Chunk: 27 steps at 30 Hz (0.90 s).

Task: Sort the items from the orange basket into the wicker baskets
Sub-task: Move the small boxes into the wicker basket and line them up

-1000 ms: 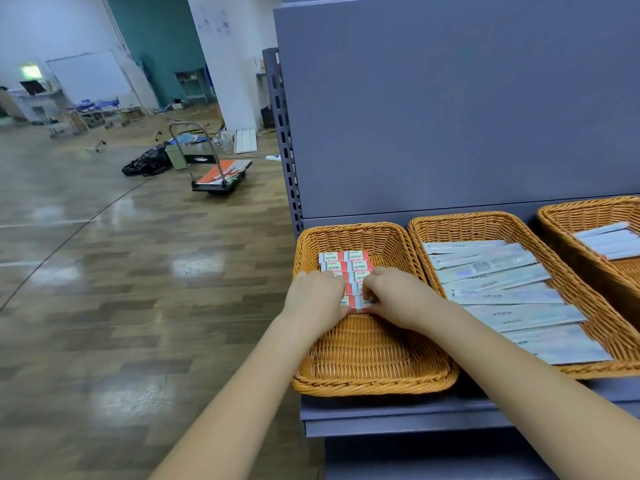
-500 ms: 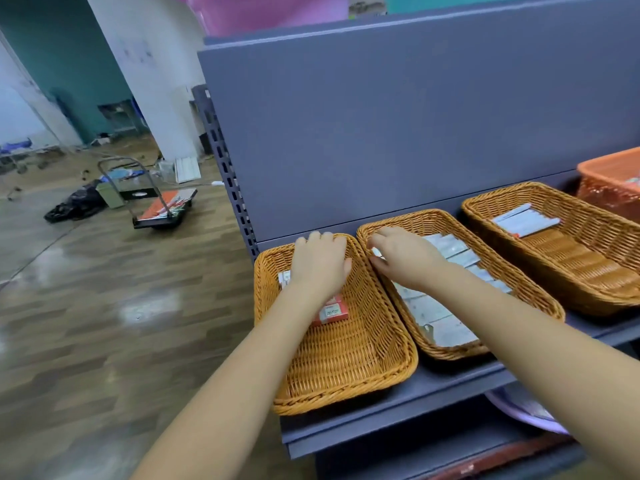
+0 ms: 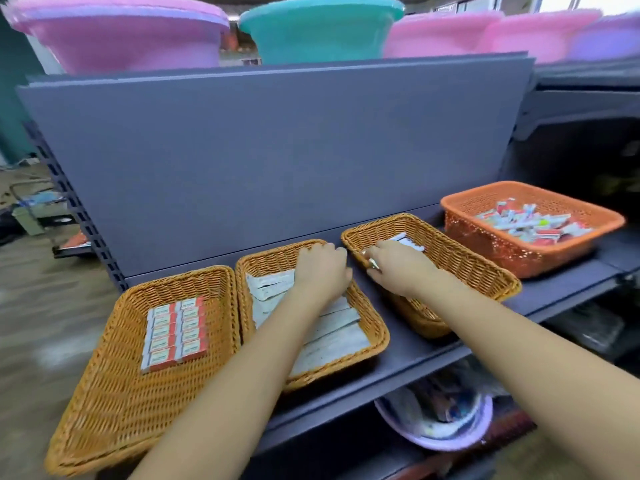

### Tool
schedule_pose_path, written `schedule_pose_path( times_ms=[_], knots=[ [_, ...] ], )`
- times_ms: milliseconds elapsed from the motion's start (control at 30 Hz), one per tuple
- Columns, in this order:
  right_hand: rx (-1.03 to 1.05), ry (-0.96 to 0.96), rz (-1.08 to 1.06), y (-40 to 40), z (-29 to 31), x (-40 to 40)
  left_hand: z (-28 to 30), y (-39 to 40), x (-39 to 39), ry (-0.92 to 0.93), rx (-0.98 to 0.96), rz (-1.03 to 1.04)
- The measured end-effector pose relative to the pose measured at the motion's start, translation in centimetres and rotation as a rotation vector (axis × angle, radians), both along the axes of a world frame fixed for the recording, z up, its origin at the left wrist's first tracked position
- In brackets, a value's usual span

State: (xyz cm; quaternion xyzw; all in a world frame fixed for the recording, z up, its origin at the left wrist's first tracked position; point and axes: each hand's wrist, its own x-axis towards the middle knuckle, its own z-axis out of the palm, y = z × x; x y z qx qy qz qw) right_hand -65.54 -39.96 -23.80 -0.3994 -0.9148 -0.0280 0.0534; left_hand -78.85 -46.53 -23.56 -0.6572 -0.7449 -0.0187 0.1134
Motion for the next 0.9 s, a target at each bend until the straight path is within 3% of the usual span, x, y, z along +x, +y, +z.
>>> schedule_pose_path(
  times_ms=[300,700,900],
  knots=[
    [-0.013,0.005,-0.036,6.6,0.5,6.5,0.9,6.5,7.5,-0.004,-0.013,-0.049],
    [0.004,0.15,-0.179,14.9,1.6,13.6,1.8,16.2,13.0,-0.02,0.034,-0.193],
    [-0.042,0.058,-0.234,18.6,2.2,20.1,1.8,20.4,18.8,-0.111,0.037,-0.278]
  ],
)
